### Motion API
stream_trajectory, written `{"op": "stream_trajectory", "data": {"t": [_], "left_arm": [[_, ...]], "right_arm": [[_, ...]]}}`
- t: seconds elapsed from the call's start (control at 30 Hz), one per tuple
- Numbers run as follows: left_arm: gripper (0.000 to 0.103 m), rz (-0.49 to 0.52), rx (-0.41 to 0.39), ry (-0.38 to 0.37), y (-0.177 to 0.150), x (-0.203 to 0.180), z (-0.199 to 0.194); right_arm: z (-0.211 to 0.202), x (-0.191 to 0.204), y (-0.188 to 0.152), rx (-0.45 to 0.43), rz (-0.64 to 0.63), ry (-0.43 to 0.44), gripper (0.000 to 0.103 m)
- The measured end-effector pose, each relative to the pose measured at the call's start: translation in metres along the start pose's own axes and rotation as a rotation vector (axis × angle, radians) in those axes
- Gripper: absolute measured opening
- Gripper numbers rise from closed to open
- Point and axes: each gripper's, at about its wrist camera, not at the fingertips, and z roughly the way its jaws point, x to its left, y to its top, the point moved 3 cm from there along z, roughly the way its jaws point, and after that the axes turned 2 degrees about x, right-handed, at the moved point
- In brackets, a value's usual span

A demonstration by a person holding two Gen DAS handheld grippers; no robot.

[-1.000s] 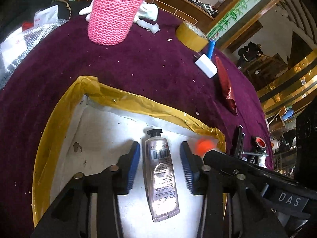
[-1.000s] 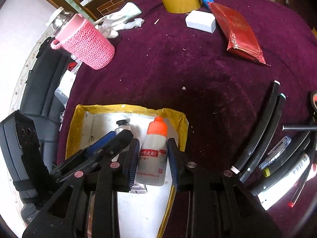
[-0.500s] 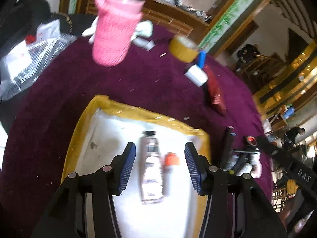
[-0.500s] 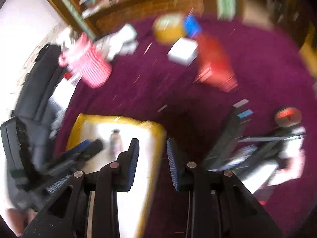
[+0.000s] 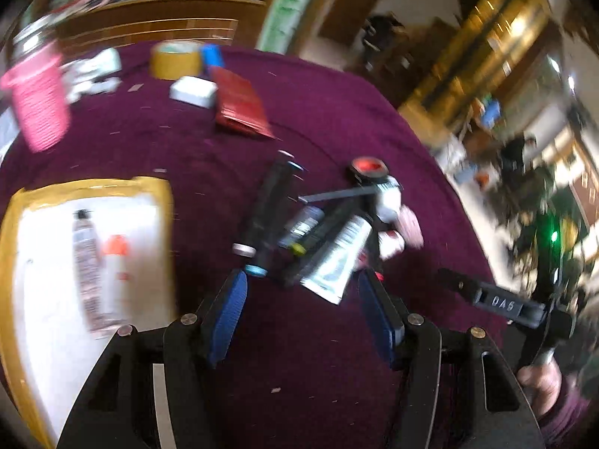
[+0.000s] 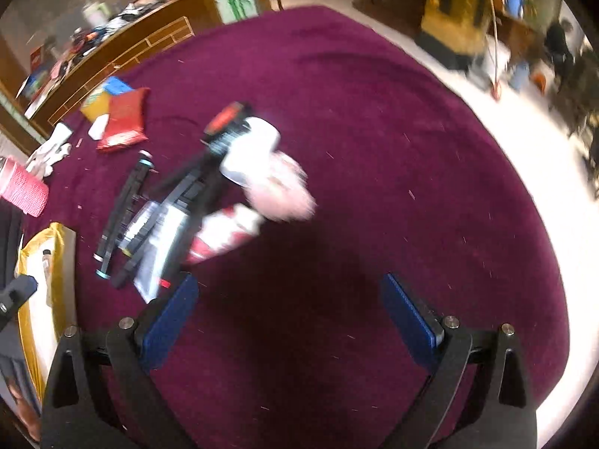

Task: Organize objects
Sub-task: 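Return both tools to the pile and grasp two black markers with the left gripper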

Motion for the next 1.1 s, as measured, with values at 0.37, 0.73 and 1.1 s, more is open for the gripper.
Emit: {"op": "stream_trajectory", "data": {"t": [0.37,0.73,1.1], "left_arm": [[0.055,-0.026,-0.019,0.268,0.058,0.008,0.069],[0.026,0.035,0.067,0.377,0.056,0.000,0.113],[0.025,-0.118,0.115,0.265,-0.038,-0.019,0.062]], "right_arm": [[-0.017,-0.047,0.000,0.000,-0.081,0.081,0.099],[-0.007,-0.072,0.017,0.032,-0.146,0.119,0.099],[0.003,-0.054,0.019,0.060,-0.235,0.179,0.099]]}}
